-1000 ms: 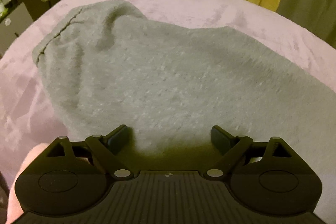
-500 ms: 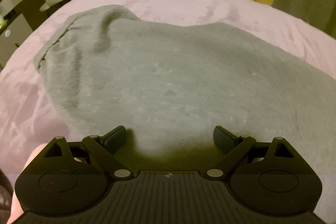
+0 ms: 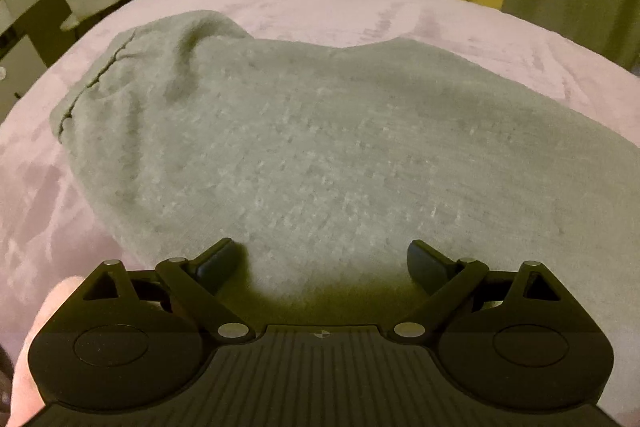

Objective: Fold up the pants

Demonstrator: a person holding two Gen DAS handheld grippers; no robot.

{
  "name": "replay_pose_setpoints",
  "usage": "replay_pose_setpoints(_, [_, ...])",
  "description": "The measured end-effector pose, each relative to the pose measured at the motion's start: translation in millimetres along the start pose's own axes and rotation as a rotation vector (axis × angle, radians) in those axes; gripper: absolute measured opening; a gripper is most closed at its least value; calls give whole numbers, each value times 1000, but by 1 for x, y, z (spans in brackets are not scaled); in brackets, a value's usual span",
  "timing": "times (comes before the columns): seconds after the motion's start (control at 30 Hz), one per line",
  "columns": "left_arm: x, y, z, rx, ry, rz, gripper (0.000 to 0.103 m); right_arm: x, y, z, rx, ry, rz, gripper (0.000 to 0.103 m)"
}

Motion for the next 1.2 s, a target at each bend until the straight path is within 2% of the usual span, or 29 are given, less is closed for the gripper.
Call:
replay_pose_setpoints(0.03, [0,0,1,3,4,4,96,2,0,-4,-14,-10,7,66])
replay_pose_setpoints(0.07, [1,1,1,4,9,8,96,3,-2,-4,-25,-13,9,48])
replay_pose_setpoints(0.17, [1,2,3,10,21,19,96,5,1,-5,-68,-52,34,20])
replay_pose_setpoints(0.23, [2,3,5,14,31,25,96,5,12,0,-79,-40,14,17])
replay_pose_setpoints(0.33, [2,3,9,24,58,37,96,1,32,26,-112,52,-56,13])
replay_pose_setpoints(0.43, [1,2,10,23,65,45,96,-10,46,48,-219,80,-118,12])
replay_pose_setpoints(0.53, [2,1,8,13,53,52,96,-21,56,56,-348,37,-167,11])
replay_pose_setpoints(0.6, [3,1,8,12,50,54,96,-25,51,42,-338,-21,-175,12])
replay_pose_setpoints(0.7, [3,-1,10,19,49,52,98,-18,21,14,-157,-33,-115,13])
replay_pose_setpoints(0.77, [3,-5,9,7,41,61,99,-9,-7,-2,-59,-28,-25,23])
replay_pose_setpoints(0.83, [3,-6,6,-6,23,64,99,-6,-10,-18,-136,-125,-38,26])
replay_pose_setpoints(0.9, [5,-6,4,-14,11,60,99,-7,-4,-27,-203,-209,-62,47])
replay_pose_setpoints(0.93, [4,-6,3,-16,13,62,99,-8,-1,-30,-193,-221,-75,71])
replay_pose_setpoints(0.97, [5,-6,3,-17,16,63,99,-7,3,-32,-167,-221,-92,78])
replay_pose_setpoints(1.0, [5,-6,3,-19,16,63,99,-7,5,-35,-167,-216,-98,78])
replay_pose_setpoints(1.13, [6,-8,-2,-38,-1,61,100,-2,-5,-51,-268,-237,-46,76])
replay_pose_setpoints(1.2, [7,-8,-4,-50,-8,60,100,-2,-11,-49,-282,-194,-53,76])
Point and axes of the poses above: each gripper's, at about its wrist camera, not at the fingertips, and y roughly against the way its jaws point, z to its left, x to its underside, the point moved 2 cm from there along -y, roughly the way its jaws point, and after that the axes turned 2 degrees about z, right-handed, at the moved point
